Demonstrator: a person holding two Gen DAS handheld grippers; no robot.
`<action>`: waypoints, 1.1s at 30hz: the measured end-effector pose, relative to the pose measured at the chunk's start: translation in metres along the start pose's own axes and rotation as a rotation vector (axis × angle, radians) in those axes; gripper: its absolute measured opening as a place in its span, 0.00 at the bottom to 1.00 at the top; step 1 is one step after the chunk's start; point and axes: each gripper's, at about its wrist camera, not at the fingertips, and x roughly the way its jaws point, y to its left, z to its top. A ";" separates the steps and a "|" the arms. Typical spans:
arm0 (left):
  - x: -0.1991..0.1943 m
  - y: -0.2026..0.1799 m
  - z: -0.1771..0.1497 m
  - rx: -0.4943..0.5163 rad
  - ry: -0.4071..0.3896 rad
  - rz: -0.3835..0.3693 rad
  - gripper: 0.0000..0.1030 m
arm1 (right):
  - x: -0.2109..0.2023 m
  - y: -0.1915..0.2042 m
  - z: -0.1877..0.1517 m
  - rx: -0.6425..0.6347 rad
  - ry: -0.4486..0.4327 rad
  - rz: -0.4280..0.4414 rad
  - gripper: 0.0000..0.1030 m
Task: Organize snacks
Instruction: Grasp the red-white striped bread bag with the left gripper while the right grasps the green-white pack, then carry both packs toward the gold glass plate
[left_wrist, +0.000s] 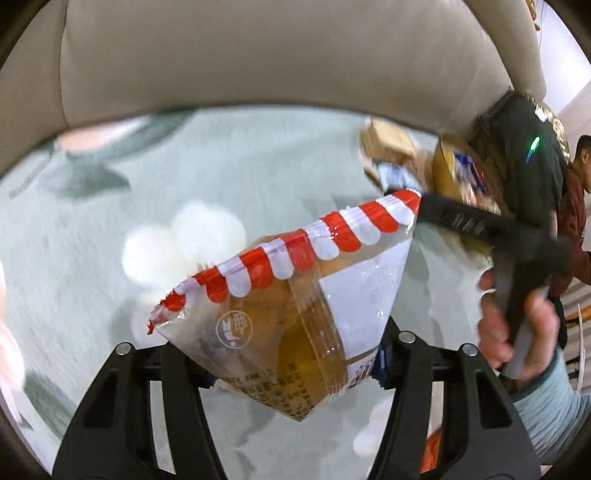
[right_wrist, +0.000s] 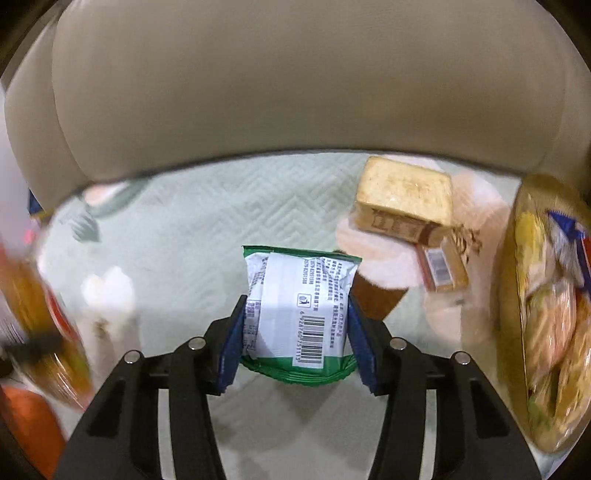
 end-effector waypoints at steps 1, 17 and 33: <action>0.000 0.002 -0.005 0.001 0.016 -0.004 0.57 | -0.005 0.000 -0.001 0.027 0.015 0.022 0.49; 0.017 -0.017 -0.008 0.058 -0.050 -0.009 0.78 | -0.023 -0.020 -0.101 0.155 0.180 -0.009 0.49; 0.058 -0.019 0.003 -0.054 -0.007 -0.007 0.73 | -0.031 -0.013 -0.113 0.129 0.156 -0.091 0.78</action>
